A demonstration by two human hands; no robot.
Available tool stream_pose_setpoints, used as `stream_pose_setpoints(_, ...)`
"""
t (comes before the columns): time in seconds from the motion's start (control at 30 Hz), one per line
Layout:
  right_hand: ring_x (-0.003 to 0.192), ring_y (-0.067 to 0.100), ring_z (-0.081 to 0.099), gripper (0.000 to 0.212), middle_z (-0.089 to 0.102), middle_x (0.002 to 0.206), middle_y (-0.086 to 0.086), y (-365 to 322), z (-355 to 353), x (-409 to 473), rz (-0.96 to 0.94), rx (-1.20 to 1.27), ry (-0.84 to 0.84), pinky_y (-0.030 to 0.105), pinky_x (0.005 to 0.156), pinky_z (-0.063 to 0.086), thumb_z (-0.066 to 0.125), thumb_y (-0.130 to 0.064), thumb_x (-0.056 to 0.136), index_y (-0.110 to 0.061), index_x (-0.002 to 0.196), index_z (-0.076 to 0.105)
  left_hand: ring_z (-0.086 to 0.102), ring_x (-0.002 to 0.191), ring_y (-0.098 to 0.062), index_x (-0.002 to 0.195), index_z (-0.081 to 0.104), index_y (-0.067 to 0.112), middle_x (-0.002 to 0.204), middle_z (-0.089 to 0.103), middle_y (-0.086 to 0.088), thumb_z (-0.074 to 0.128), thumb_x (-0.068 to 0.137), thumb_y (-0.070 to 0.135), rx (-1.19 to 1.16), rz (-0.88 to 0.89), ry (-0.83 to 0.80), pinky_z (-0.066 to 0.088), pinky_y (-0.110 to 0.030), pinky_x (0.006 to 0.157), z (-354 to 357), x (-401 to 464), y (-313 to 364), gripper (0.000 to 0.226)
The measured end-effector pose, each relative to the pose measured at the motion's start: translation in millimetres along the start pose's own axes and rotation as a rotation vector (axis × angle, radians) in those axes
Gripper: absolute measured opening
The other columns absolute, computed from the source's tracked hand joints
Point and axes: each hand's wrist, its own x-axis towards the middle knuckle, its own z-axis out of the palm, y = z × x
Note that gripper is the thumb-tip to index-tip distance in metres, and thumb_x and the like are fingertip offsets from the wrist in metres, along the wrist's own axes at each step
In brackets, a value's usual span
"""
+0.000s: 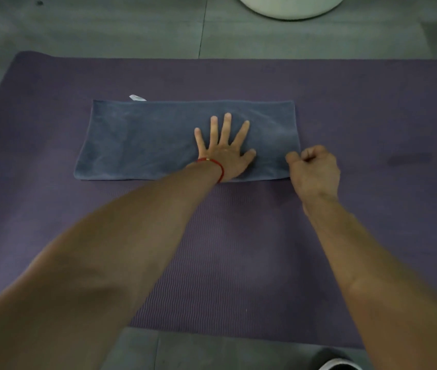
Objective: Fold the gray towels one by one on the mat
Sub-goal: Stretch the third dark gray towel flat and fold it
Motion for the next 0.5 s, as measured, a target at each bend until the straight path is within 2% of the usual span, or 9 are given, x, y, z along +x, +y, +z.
stream_pose_setpoints(0.07,0.057,0.005,0.044,0.014,0.052,0.07,-0.007,-22,7,-4,-0.037,0.092,0.008,0.01,0.046,0.035,0.063,-0.028,0.087,-0.018,0.083,0.053,-0.022,0.152,-0.025,0.159,-0.001,0.039,0.166,-0.02,0.002,0.038,0.099,0.056,-0.123,0.036,-0.084,-0.011,-0.059,0.12,-19,-10,-9,0.073)
stream_pose_setpoints(0.1,0.056,0.006,0.043,0.015,0.051,0.07,-0.008,-35,12,-6,-0.063,0.135,0.002,0.012,0.048,0.035,0.063,-0.028,0.085,-0.019,0.081,0.052,-0.014,0.154,-0.022,0.16,0.008,0.034,0.168,-0.011,0.001,0.042,0.101,0.049,-0.232,0.053,-0.061,-0.007,-0.054,0.123,-30,-18,-14,0.07)
stream_pose_setpoints(0.17,0.056,0.008,0.042,0.017,0.05,0.067,-0.008,-63,26,-14,-0.169,0.184,-0.013,0.019,0.054,0.037,0.064,-0.027,0.08,-0.018,0.077,0.05,0.014,0.154,-0.018,0.157,0.03,0.023,0.166,0.02,-0.001,0.046,0.103,0.036,-0.521,0.032,0.077,0.01,-0.038,0.125,-43,-40,-27,0.058)
stream_pose_setpoints(0.23,0.06,0.008,0.045,0.019,0.053,0.068,-0.004,-91,46,-28,-0.326,0.199,-0.063,0.02,0.058,0.036,0.066,-0.023,0.079,-0.012,0.077,0.05,0.049,0.135,-0.018,0.141,0.054,0.017,0.145,0.055,-0.004,0.049,0.102,0.029,-0.907,-0.09,0.209,0.032,-0.033,0.118,-47,-62,-44,0.041)
stream_pose_setpoints(0.27,0.065,0.01,0.049,0.019,0.056,0.072,-0.001,-102,58,-38,-0.406,0.188,-0.107,0.021,0.061,0.037,0.066,-0.021,0.079,-0.011,0.078,0.05,0.061,0.12,-0.021,0.13,0.062,0.014,0.129,0.066,-0.007,0.05,0.101,0.03,-1.14,-0.176,0.244,0.042,-0.041,0.113,-49,-72,-53,0.034)
stream_pose_setpoints(0.33,0.078,0.018,0.057,0.018,0.061,0.082,0.001,-116,84,-58,-0.53,0.087,-0.238,0.029,0.072,0.044,0.066,-0.025,0.082,-0.015,0.081,0.051,0.07,0.093,-0.026,0.115,0.066,0.01,0.1,0.073,-0.011,0.046,0.102,0.037,-1.588,-0.321,0.216,0.05,-0.052,0.103,-49,-87,-76,0.035)
stream_pose_setpoints(0.37,0.084,0.021,0.06,0.017,0.063,0.088,0.001,-120,94,-68,-0.574,-0.002,-0.324,0.034,0.077,0.048,0.064,-0.03,0.085,-0.018,0.083,0.051,0.071,0.089,-0.026,0.113,0.066,0.009,0.094,0.075,-0.01,0.041,0.104,0.041,-1.705,-0.364,0.162,0.051,-0.052,0.101,-48,-92,-90,0.041)
stream_pose_setpoints(0.43,0.096,0.022,0.06,0.017,0.063,0.102,0.0,-120,103,-80,-0.68,-0.24,-0.466,0.039,0.084,0.049,0.058,-0.038,0.09,-0.021,0.092,0.056,0.072,0.097,-0.028,0.115,0.067,0.008,0.101,0.076,-0.013,0.033,0.105,0.049,-1.809,-0.425,0.034,0.052,-0.048,0.1,-43,-99,-113,0.054)
stream_pose_setpoints(0.5,0.102,0.022,0.059,0.019,0.062,0.112,0.0,-121,89,-77,-0.797,-0.457,-0.545,0.038,0.082,0.047,0.053,-0.039,0.094,-0.021,0.101,0.058,0.07,0.101,-0.031,0.115,0.065,0.007,0.111,0.072,-0.015,0.041,0.104,0.047,-1.836,-0.494,0.004,0.057,-0.044,0.091,-35,-100,-119,0.048)
